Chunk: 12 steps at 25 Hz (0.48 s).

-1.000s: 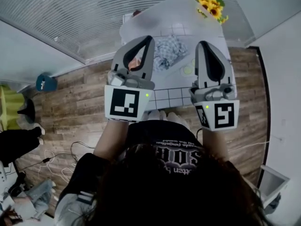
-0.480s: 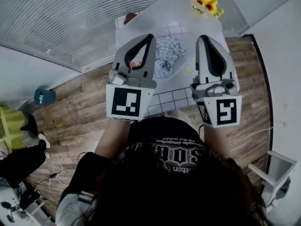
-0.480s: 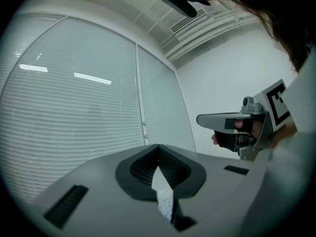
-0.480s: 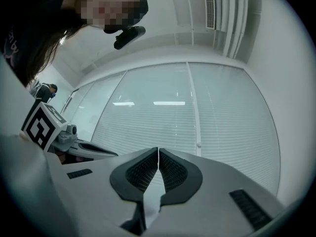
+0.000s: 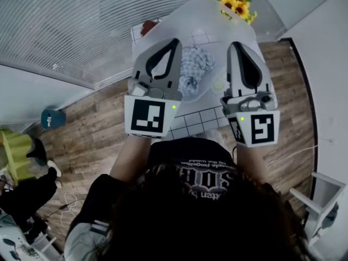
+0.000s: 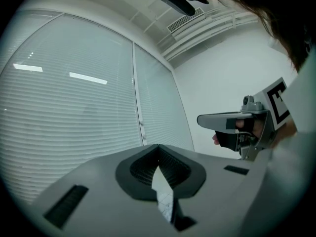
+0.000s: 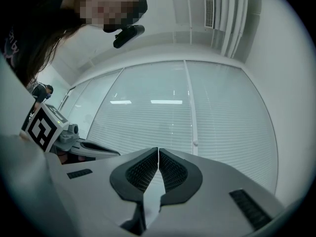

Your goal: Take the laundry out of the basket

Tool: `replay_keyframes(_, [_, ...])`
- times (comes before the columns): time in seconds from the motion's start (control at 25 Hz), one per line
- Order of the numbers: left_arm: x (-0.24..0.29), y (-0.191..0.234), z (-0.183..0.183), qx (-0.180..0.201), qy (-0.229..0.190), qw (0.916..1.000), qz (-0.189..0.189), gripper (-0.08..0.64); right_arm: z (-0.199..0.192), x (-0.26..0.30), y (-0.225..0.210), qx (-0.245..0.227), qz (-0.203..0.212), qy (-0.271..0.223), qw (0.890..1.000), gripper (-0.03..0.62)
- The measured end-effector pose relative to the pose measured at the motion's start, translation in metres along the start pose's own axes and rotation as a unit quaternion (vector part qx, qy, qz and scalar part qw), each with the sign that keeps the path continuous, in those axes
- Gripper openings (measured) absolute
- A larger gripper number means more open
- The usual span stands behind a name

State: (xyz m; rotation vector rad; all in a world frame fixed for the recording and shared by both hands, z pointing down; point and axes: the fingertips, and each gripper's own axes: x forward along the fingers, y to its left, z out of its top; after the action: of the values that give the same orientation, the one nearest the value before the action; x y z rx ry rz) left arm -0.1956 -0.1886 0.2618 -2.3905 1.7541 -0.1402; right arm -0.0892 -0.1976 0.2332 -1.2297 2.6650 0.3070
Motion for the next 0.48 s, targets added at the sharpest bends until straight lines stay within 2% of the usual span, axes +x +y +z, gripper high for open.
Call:
replay_keyframes(0.2, [0.018,0.0,0.0,0.025,0.009,0.9996,0.003,0.0,-0.005,0.012,-0.009,0.003,0.012,0.005,1.0,0.029])
replay_keyframes(0.48, [0.05,-0.005,-0.011,0.029,0.027,0.9989,-0.024,0.0,-0.013,0.025,-0.026,0.008,0.027,0.006,1.0,0.029])
